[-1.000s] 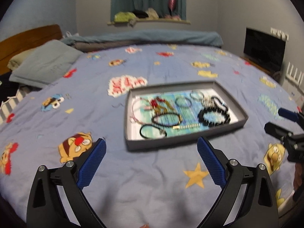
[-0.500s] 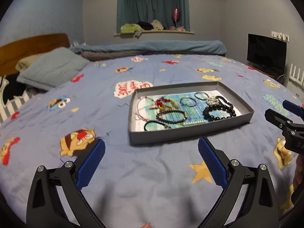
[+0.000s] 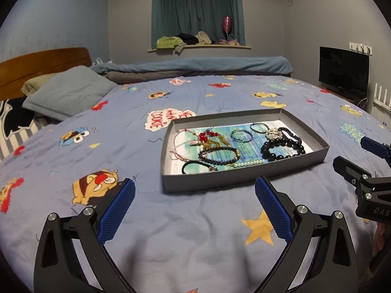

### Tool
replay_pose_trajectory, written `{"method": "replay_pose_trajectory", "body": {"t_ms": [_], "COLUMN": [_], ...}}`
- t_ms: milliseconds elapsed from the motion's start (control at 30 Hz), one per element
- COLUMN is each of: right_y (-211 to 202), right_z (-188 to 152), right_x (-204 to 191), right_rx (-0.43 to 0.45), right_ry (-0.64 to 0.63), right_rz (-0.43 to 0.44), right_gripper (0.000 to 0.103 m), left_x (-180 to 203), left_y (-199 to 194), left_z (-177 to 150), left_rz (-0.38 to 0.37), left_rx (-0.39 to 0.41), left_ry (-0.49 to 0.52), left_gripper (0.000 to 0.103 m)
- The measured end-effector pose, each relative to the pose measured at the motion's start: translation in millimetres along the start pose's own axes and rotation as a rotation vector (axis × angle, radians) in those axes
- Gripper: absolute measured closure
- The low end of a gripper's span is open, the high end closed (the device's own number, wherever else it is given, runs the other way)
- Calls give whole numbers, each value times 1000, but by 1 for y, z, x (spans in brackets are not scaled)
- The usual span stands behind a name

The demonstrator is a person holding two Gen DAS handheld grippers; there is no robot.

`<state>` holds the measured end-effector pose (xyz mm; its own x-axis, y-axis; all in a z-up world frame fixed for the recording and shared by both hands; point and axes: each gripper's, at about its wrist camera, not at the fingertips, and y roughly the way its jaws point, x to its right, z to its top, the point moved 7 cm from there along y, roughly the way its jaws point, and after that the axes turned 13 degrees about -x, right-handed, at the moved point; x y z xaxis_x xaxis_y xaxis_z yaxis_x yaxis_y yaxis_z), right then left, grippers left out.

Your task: Organize jewelry

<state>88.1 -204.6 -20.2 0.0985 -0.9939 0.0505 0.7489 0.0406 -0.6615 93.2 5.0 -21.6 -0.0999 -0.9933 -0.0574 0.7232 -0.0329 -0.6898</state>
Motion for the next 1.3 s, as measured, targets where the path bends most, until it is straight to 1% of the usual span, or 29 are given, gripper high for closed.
{"method": "replay_pose_trajectory", "body": {"t_ms": [233,1300], "right_y": [0,-1], "right_z": [-1,2], "right_x": [0,-3], "right_rx": [-1,-3], "right_ry": [3,-7], "right_rz": [3,5], "right_gripper": [6,6], "left_x": [3,3], "left_y": [1,5], "left_z": [-1,-4], "left_rz": [10,6], "left_rx": [1,-17], "left_ry": [13,13], "left_gripper": [5,5]}}
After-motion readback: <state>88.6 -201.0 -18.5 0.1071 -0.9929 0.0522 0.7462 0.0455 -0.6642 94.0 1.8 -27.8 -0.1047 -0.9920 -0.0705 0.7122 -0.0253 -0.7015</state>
